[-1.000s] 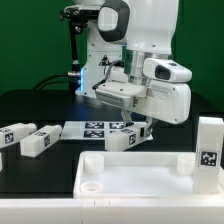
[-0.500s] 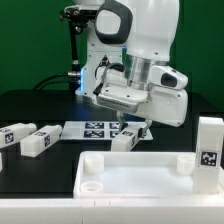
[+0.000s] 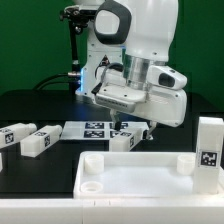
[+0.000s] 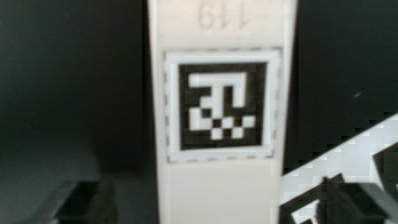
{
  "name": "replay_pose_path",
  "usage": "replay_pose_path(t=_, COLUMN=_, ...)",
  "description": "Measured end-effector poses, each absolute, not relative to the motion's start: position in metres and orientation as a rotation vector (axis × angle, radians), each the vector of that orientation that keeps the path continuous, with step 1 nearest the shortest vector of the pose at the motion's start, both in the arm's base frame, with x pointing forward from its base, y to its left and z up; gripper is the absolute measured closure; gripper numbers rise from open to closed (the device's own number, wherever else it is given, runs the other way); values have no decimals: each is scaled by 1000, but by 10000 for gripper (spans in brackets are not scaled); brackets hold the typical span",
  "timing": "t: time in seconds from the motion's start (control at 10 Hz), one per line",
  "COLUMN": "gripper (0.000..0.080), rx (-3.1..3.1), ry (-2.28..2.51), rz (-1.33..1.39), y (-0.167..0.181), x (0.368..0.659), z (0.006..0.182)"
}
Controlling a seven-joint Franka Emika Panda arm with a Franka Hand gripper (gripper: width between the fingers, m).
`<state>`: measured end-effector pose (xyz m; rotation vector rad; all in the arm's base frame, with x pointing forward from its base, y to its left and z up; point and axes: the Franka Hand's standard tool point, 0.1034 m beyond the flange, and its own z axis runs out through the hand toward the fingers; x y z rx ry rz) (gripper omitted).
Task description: Assemble desk
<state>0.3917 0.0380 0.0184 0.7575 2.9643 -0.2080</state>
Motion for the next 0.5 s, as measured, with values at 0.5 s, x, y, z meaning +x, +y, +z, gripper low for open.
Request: replay_pose_path(t=0.5, gripper=153, rx=1522, ry=2525, rz=-187, y=43, x=432, z=60)
